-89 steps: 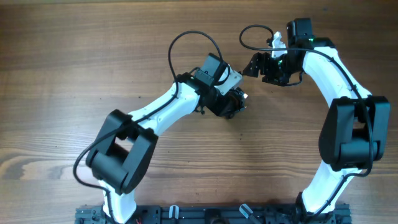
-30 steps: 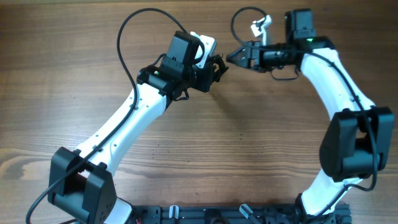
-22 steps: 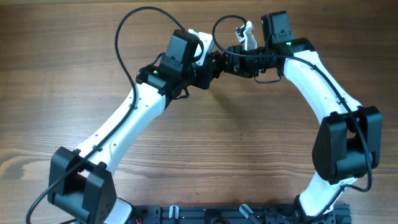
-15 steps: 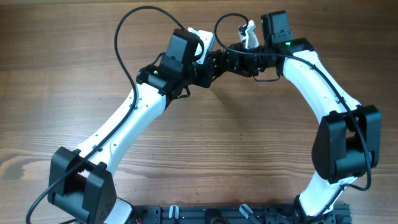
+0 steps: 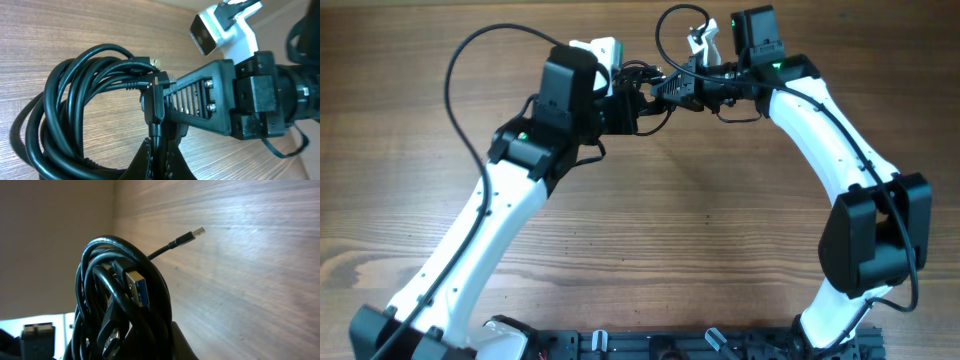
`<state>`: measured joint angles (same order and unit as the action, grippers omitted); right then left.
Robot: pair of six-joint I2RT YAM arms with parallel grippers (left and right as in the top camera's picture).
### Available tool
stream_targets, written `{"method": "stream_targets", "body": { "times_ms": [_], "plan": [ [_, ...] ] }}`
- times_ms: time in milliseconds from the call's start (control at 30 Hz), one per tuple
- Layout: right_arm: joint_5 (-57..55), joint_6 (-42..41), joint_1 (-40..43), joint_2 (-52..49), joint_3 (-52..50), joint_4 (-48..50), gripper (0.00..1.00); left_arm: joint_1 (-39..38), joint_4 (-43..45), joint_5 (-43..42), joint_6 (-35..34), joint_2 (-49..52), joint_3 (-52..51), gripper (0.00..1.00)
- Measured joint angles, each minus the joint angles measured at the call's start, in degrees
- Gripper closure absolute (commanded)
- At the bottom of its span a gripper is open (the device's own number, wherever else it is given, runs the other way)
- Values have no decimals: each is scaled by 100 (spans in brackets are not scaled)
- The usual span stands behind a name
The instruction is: Untangle cables
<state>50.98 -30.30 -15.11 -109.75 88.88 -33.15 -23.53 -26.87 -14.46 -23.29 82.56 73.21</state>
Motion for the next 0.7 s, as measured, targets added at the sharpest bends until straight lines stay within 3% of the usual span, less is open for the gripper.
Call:
{"method": "stream_targets", "body": {
  "times_ms": [267,467,567,700],
  "plan": [
    [507,35,-90,103,79,-461,96,247,-492,-332,236,-651,-66,96],
    [540,164,-142,103,39,-649,96,776,-1003,-1502,1215,-669,-66,96],
    [-354,439,20,-68,-168,-894,96,1526,-861,-2037,1655,-879,79,96],
    [-1429,662,219,-385,-376,-1303,96,2319,-28,-2774,1561,-1226,293,96]
  ]
}}
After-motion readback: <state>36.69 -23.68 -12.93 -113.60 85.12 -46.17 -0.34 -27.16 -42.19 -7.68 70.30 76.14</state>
